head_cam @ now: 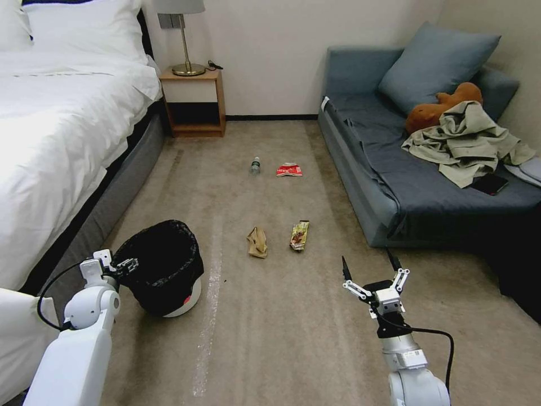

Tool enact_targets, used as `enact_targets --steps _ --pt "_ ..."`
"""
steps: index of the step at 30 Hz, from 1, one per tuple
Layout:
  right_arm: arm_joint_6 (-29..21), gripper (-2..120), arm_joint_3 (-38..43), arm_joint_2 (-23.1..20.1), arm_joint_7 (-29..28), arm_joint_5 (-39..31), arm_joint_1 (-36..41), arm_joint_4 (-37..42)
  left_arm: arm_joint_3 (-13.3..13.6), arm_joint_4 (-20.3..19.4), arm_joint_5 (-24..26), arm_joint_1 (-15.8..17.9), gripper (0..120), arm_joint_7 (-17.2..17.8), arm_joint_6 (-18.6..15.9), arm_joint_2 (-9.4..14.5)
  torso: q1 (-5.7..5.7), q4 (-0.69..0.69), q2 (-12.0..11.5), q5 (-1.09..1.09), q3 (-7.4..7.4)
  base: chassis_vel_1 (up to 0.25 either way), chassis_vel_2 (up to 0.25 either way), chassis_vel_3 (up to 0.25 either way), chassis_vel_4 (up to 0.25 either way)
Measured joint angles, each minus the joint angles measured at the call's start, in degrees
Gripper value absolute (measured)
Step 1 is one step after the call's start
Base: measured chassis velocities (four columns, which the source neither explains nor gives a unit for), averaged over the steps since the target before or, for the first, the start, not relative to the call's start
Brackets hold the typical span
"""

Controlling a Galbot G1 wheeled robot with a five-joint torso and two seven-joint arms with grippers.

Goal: Pick up the trash bin, then pick up the garbage on the floor and place it into the trash bin.

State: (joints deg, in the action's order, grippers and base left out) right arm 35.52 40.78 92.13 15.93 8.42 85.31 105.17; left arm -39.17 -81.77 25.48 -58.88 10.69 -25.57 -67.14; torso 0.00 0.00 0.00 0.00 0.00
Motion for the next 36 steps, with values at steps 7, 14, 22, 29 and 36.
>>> enact_targets --steps 7,14,22,29,36 --pt "0.0 100 0.0 0.0 0.0 0.0 0.0 0.2 0.1 -0.1 0.5 0.1 49 -0.1 0.2 -0.1 0.00 0.00 0.0 0.00 0.00 0.000 0.000 0.000 0.000" --pt "-0.1 100 0.0 0.0 0.0 -0.1 -0.3 0.1 0.2 0.3 0.7 0.2 21 -0.1 0.3 -0.5 0.00 0.01 0.0 0.04 0.00 0.000 0.000 0.000 0.000" --pt "-0.1 100 0.1 0.0 0.0 -0.4 -0.5 -0.3 0.1 0.6 0.7 0.1 9 -0.3 1.2 -1.1 0.00 0.01 0.0 0.04 -0.01 0.000 0.000 0.000 0.000" --pt "-0.3 100 0.5 0.0 0.0 -1.2 -0.8 -0.3 -0.4 -5.8 -1.6 -2.3 7 -0.3 2.5 -1.3 0.00 -0.05 0.0 -0.03 0.00 0.000 0.000 0.000 0.000" --pt "-0.4 100 0.6 0.0 0.1 -1.8 -0.7 0.0 -1.1 -16.1 -2.6 -4.9 5 -0.1 2.8 -1.0 0.00 0.01 0.0 0.00 0.00 0.000 0.000 0.000 0.000"
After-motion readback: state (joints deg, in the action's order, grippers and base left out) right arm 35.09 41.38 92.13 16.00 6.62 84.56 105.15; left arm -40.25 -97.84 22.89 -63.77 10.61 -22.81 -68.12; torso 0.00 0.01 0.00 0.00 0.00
